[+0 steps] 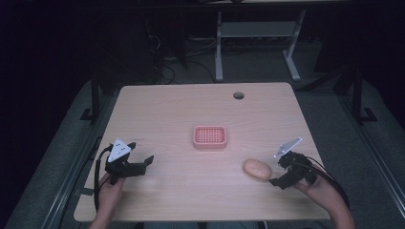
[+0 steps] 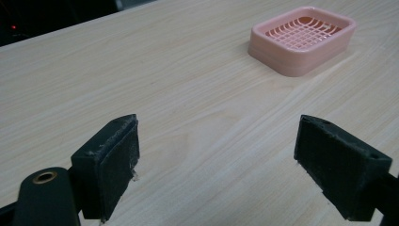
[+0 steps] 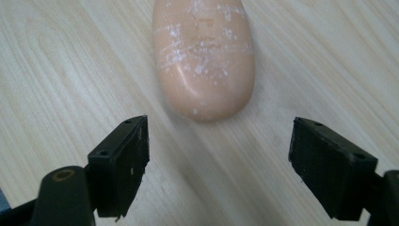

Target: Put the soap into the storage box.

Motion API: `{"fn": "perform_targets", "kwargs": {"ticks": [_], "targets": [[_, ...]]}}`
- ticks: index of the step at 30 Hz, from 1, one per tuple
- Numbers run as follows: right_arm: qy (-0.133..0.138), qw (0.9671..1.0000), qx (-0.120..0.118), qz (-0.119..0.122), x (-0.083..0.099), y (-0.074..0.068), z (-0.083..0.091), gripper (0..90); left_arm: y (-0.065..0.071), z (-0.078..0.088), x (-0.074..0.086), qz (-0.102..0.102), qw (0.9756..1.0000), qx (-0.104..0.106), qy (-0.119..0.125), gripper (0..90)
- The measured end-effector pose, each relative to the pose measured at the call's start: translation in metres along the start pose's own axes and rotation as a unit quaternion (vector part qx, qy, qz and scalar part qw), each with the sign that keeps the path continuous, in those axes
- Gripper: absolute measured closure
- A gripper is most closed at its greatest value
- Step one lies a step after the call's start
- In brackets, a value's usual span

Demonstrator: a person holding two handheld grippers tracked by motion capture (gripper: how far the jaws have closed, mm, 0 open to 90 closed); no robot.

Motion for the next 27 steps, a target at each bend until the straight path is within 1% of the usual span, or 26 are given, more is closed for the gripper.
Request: {"fn": "perform_targets", "kwargs": {"ticks": [2,5,7,9,11,12,13,18,20,24,25,27], "targets": [[-0.002,1.0,-0.004,0.002,-0.003,0.0,-0.001,20.1,0.0,0.0,0.0,0.0,1.0,0.0,0.001,14.3],[-0.007,0.9999,-0.004,0.011,-0.01,0.0,-0.002,20.1,0.0,0.0,0.0,-0.003,1.0,0.0,-0.001,14.3],[-0.012,0.9997,-0.002,0.022,-0.018,-0.001,-0.002,20.1,0.0,0.0,0.0,-0.003,1.0,0.0,-0.001,14.3],[-0.013,0.9996,-0.003,0.024,-0.021,-0.002,-0.002,20.1,0.0,0.0,0.0,-0.004,1.0,0.0,-0.001,14.3],[-0.022,0.9991,-0.002,0.036,-0.029,-0.001,-0.005,20.2,0.0,0.0,0.0,-0.003,1.0,0.001,-0.001,14.3],[-0.022,0.9991,-0.002,0.036,-0.029,-0.001,-0.005,20.2,0.0,0.0,0.0,-0.003,1.0,0.001,-0.001,14.3],[-0.028,0.9987,-0.004,0.043,-0.034,-0.002,-0.008,20.3,0.0,0.0,0.0,-0.003,1.0,0.001,-0.001,14.3],[-0.039,0.9979,-0.006,0.051,-0.041,-0.003,-0.013,20.2,0.0,0.0,0.0,-0.003,1.0,0.001,-0.001,14.3],[-0.048,0.9971,-0.007,0.059,-0.045,-0.003,-0.017,20.3,0.0,0.0,0.0,-0.003,1.0,0.002,-0.001,14.3],[-0.056,0.9967,-0.01,0.058,-0.049,-0.003,-0.02,20.4,0.0,0.0,0.0,-0.001,1.0,0.002,-0.001,14.3],[-0.057,0.9964,-0.01,0.062,-0.05,-0.002,-0.021,20.5,0.0,0.0,0.0,-0.002,1.0,0.002,-0.001,14.3],[-0.061,0.9962,-0.011,0.062,-0.052,-0.002,-0.022,20.5,0.0,0.0,0.0,-0.002,1.0,0.001,0.0,14.3]]}}
Point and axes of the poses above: each handheld gripper's, and its own axes: z roughly backward along the jaws, x roughly out of its underside, y roughly to its right, the point moved 8 cm from there along -z, roughly forward along the jaws, and after that the axes turned 10 degrees about -x, right-handed, at the moved point
